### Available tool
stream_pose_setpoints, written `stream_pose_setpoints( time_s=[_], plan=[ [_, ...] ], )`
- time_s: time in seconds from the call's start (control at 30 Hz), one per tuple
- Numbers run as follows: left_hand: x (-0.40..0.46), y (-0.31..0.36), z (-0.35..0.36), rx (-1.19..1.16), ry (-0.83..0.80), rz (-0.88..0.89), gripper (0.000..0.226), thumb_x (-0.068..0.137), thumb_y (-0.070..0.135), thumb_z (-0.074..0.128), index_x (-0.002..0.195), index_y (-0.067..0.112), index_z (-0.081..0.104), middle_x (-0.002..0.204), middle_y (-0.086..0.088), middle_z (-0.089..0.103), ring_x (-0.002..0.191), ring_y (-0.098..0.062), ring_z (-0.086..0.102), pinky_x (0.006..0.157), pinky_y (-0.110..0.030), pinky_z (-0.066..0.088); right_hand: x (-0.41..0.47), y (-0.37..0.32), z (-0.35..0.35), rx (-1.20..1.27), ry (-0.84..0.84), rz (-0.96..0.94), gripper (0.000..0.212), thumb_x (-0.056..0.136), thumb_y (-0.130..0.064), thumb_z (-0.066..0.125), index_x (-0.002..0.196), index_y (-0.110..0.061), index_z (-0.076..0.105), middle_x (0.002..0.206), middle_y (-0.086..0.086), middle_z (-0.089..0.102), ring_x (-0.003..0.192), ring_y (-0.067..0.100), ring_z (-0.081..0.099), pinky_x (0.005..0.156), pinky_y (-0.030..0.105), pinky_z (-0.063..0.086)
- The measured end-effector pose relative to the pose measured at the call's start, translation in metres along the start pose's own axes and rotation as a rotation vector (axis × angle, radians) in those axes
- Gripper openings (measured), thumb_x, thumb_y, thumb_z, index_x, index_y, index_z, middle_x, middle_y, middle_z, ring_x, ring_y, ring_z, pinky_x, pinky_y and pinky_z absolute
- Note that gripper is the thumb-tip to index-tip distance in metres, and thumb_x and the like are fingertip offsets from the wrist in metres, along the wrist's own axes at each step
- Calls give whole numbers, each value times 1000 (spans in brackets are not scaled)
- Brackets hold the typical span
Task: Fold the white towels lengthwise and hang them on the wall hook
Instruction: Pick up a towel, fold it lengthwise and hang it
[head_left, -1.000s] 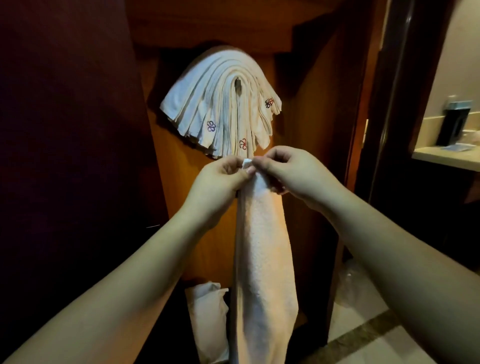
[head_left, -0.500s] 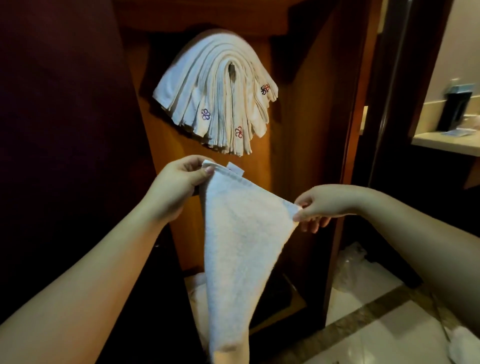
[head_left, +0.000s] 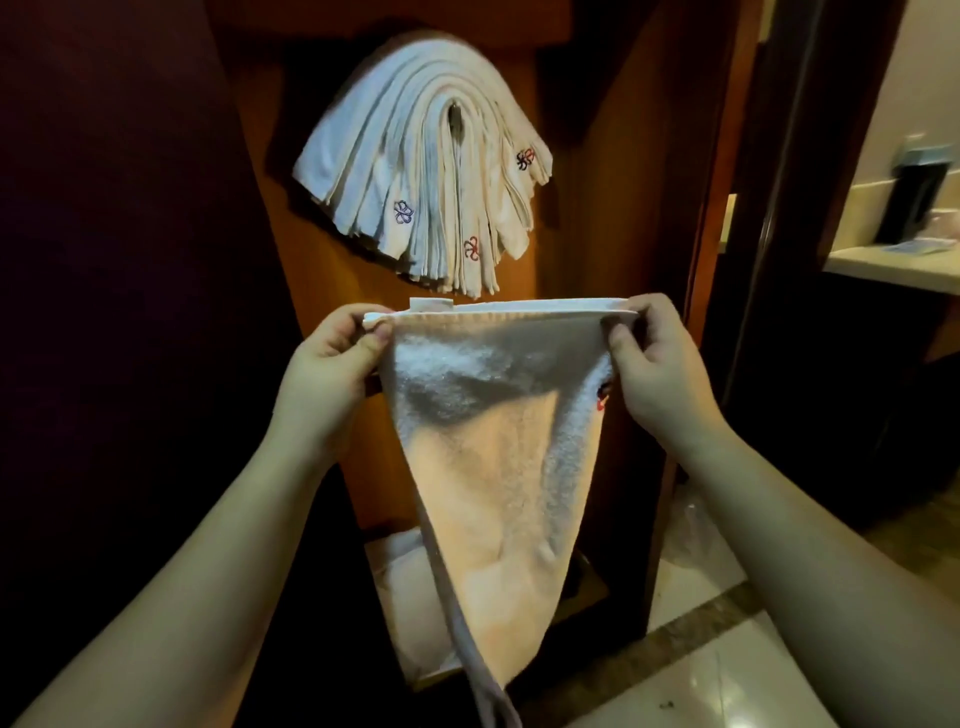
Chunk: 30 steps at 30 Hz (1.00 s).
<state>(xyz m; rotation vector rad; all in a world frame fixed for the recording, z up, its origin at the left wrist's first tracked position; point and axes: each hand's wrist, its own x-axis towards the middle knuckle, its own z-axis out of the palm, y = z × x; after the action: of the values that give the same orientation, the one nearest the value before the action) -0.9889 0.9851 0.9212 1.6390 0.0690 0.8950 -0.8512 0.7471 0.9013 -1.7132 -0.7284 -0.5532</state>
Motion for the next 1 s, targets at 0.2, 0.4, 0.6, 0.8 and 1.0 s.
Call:
stream_pose_setpoints(
  time_s=[0.2, 0.4, 0.6, 0.8, 1.0],
  plan=[
    [-10, -6, 13, -72, 64, -12, 18, 102, 9, 50, 97, 20, 64, 83, 4, 65, 72, -7, 61, 61, -22, 50, -3, 10, 9, 222, 98, 95, 22, 101, -22, 56, 121, -29, 49, 105, -7, 60, 92, 2, 62, 73, 15, 49],
    [-20, -13, 25, -159, 100, -16, 19, 101, 7, 52, 96, 19, 65, 85, 3, 65, 77, -9, 60, 68, -26, 48, -16, 17, 10, 153, 258, 71, 3, 100, -25, 58, 101, -27, 56, 92, -14, 61, 83, -6, 59, 72, 15, 46],
    [-28, -13, 31, -240, 94, 19, 35, 100, 8, 53, 86, 33, 74, 85, 4, 68, 81, -12, 61, 76, -32, 48, -21, 26, 5, 94, 253, -37, 12, 100, -17, 56, 104, -28, 55, 94, -19, 57, 85, -6, 56, 75, 8, 40],
    [-24, -16, 31, -384, 115, -41, 16, 94, 14, 57, 93, 23, 71, 99, -14, 68, 90, -25, 62, 82, -36, 52, -25, 12, 1, 115, 282, -83, 13, 100, -21, 59, 106, -29, 52, 94, -19, 56, 84, -9, 56, 74, 7, 40],
    [-24, -14, 32, -410, 57, -77, 19, 100, 8, 51, 94, 17, 67, 94, -12, 67, 85, -23, 63, 74, -33, 55, -23, 10, -9, 258, 98, 217, 29, 81, -55, 65, 98, -33, 58, 75, -13, 70, 67, 2, 65, 64, 27, 49]
  ],
)
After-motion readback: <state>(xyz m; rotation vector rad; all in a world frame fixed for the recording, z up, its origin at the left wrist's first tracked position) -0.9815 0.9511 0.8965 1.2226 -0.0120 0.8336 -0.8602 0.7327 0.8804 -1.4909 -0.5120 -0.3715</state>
